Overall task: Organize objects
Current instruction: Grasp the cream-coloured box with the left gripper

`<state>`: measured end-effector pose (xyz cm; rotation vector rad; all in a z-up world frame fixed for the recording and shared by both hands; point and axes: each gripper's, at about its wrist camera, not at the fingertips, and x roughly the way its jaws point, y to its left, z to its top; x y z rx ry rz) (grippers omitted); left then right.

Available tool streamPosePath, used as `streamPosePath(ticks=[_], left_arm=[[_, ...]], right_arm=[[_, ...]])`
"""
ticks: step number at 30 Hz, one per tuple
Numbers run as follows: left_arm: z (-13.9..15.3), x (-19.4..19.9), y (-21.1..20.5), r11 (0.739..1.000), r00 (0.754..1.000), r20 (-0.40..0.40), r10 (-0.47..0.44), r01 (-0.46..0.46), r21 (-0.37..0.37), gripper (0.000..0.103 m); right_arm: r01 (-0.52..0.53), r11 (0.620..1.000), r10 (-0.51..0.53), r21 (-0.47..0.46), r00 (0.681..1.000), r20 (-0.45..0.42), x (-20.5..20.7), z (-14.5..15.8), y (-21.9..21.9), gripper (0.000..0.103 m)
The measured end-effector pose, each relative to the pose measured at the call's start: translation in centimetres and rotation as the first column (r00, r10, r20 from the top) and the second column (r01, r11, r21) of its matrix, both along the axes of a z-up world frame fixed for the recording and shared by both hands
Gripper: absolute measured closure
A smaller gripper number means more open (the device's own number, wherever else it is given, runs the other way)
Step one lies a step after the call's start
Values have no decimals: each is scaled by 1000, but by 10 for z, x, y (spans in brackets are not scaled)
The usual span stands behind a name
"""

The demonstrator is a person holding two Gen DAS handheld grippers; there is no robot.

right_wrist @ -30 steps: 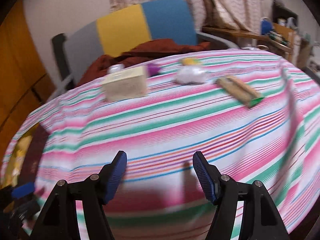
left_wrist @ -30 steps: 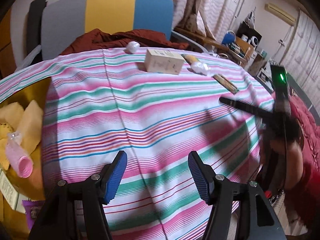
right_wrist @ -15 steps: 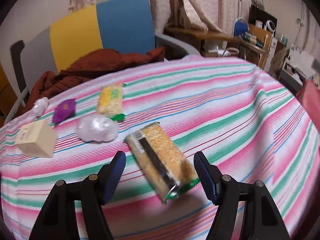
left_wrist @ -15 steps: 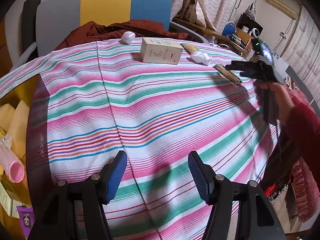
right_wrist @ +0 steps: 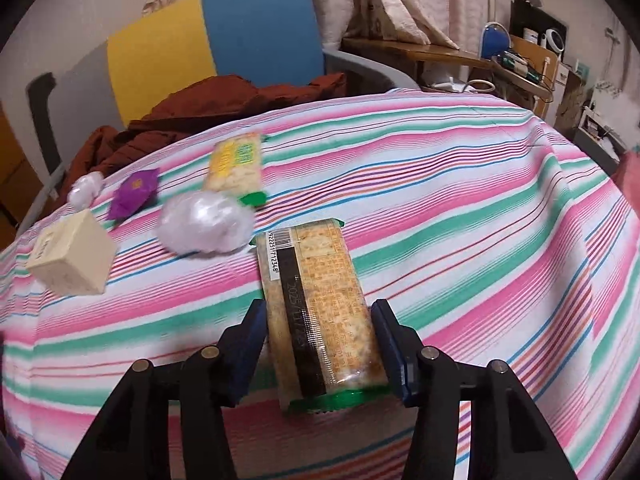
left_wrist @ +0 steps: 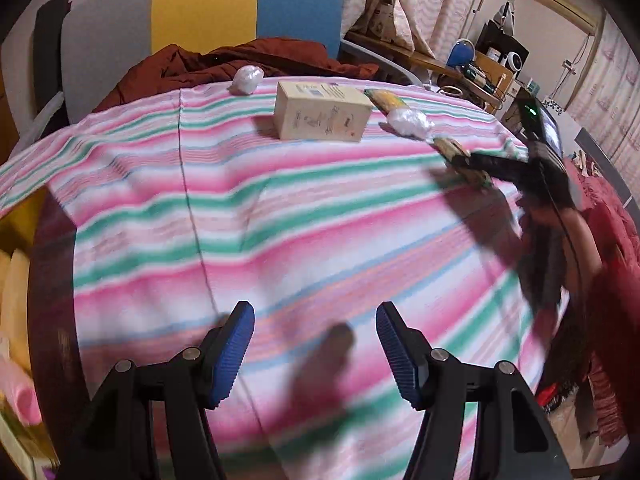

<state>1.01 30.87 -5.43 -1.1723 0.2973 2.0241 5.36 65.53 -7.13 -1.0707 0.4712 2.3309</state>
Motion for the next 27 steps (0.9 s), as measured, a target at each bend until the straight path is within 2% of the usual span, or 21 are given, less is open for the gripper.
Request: streamPosePath(ticks=[4,9,13,17,20,23,25,27], left_arm=[[3,-25,27,1000,1000,-24,-17,16,-27,39],[11,-62,65,999,994,-109,-24,19,-46,38],[5,-99,96,999,993,-114,-5,-1,-51,37],[-5,-113,117,999,995,-98,-23,18,-51,37],[-3,-103,127,993,992,-55,-115,115,-4,37],[5,-70,131,961,961,-57,-271,273,41,37],[10,-49,130,938,935,-98,-342,346,31,37],[17,-35,124,934,917,-193,-349,357,8,37]], right_arm=[[-4,1000,5,23,1000,-15,4,-1,-24,49],[-6,998,7,69,1000,-8,-1,-3,-36,49],[-1,997,3,82,1000,-14,-2,-5,-37,49],[2,995,0,98,1000,-12,-3,-6,-38,49],[3,994,-2,105,1000,-13,-3,-7,-39,49],[6,995,-4,104,1000,-19,-3,-7,-38,49],[7,995,-5,102,1000,-21,-3,-8,-38,49],[7,995,-4,100,1000,-24,-3,-7,-37,49]])
